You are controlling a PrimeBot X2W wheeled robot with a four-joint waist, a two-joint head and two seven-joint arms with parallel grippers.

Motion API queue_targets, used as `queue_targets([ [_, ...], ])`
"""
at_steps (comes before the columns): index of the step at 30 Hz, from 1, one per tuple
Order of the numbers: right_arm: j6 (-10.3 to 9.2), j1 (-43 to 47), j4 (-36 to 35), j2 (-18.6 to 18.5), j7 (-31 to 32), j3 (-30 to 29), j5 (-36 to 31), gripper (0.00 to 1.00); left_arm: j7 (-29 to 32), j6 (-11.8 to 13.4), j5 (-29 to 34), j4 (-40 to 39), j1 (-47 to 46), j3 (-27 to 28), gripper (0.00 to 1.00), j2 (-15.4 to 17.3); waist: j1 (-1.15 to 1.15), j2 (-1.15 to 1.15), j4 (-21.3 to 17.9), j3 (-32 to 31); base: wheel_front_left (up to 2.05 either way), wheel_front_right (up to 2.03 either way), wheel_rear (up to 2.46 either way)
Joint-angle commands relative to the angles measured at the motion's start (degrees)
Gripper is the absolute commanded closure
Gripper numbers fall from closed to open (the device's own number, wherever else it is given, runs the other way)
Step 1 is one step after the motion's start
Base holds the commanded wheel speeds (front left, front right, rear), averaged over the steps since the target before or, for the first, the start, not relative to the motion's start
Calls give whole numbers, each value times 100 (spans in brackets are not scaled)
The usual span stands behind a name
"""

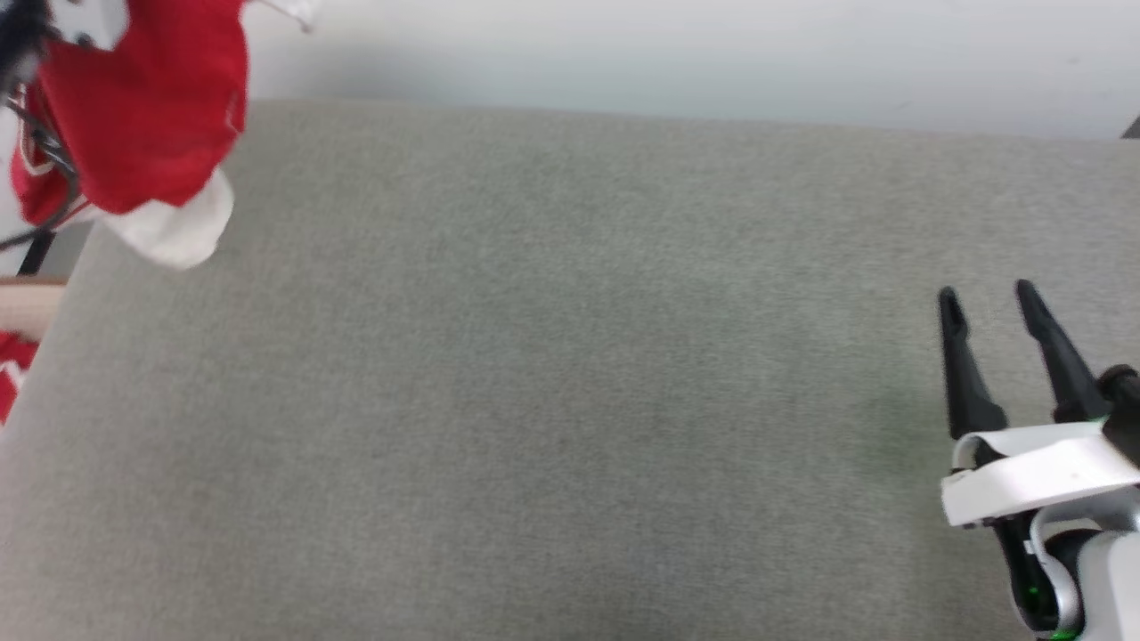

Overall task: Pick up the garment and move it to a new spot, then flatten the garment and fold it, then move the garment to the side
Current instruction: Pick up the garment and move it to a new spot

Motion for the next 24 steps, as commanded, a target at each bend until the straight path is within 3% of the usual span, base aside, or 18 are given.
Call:
queue_targets([
  [1, 0, 118, -22, -24, -29, -137, -27, 0, 169, 109, -71, -330, 205, -20, 100, -55, 0, 0, -276, -257, 0, 0, 0],
  [9, 0, 314, -169, -22, -33, -744, -202, 0, 1074, 580, -254, -1868, 893, -234, 100, -271, 0, 0, -935, -358, 0, 0, 0],
  [15, 0, 505, -237, 49, -19, -1068, -349, 0, 1725, 902, -178, -2781, 1372, -704, 100, -559, 0, 0, -1446, -311, 0, 0, 0],
  [24, 0, 597, -50, 254, -163, -1088, -299, 0, 1957, 1160, -166, -3063, 2279, -1433, 100, -1033, 0, 0, -2079, -103, 0, 0, 0],
])
